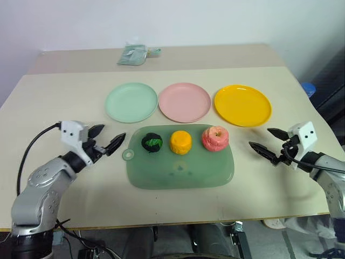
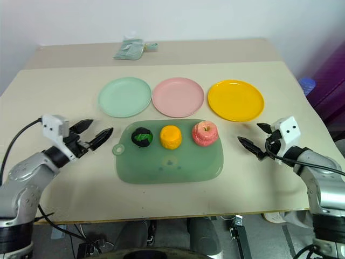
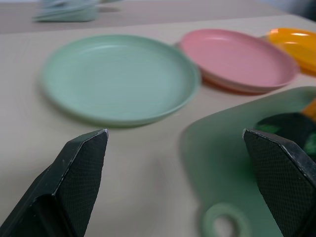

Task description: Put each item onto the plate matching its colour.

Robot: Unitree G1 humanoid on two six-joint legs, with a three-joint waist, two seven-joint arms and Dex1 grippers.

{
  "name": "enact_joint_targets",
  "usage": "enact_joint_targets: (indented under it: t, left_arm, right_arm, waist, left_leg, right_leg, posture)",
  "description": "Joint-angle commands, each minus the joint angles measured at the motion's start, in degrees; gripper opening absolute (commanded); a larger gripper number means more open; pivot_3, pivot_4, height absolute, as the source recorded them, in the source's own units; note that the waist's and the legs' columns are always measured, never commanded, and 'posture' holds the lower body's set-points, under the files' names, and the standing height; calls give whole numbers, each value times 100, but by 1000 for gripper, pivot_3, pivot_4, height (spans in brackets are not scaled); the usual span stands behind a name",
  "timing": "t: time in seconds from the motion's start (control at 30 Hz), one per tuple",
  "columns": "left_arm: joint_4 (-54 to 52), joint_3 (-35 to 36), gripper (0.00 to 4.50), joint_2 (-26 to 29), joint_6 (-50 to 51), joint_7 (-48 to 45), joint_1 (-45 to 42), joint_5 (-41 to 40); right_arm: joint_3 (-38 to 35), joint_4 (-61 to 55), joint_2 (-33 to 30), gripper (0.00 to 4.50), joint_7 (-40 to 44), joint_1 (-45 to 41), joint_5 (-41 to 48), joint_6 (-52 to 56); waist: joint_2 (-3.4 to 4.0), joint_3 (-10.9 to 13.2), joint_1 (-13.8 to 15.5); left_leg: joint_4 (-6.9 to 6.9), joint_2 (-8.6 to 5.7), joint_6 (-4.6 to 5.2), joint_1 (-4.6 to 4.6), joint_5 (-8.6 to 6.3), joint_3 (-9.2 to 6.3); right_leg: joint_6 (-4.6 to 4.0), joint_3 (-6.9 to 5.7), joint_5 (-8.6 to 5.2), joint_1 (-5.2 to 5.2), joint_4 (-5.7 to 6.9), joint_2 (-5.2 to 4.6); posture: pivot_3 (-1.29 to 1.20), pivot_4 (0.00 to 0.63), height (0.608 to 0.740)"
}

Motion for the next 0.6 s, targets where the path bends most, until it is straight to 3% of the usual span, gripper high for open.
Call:
enact_joint_targets:
  t: [0.03, 0.27, 0.57, 0.6]
  left_arm:
    - [-183, -263, 4500, 132, 164, -341, -390, -267]
    - [454, -1549, 4500, 676, -175, -1038, -1087, 786]
    - [1256, -2417, 4500, 555, -544, -1531, -1561, 1518]
    - [1308, -2438, 4241, 517, -575, -1549, -1568, 1548]
  right_arm:
    - [-165, -479, 4, 4463, 148, 168, 330, 159]
    - [-110, -1243, -204, 4463, 610, 653, 792, 606]
    - [-116, -2362, -359, 4463, 629, 1102, 1129, 1064]
    - [-93, -2396, -335, 4492, 583, 1097, 1121, 1078]
  waist:
    - [0, 0, -3]
    - [3, -1, -22]
    - [0, 1, -20]
    - [-1, 1, -19]
  left_leg:
    - [0, 1, 0, 1, 0, 0]
    - [-1, -12, 0, 4, 0, 0]
    - [0, -12, 0, 0, 0, -3]
    - [0, -11, 0, 0, 0, -2]
  right_leg:
    - [0, 0, 0, 0, 0, 0]
    - [0, 0, 0, 1, 0, 6]
    - [0, 0, -1, 1, -1, 5]
    - [0, 0, -1, 0, -1, 6]
  posture:
    - [0, 150, 740]
    - [0, 150, 740]
    - [0, 150, 740]
    - [0, 150, 740]
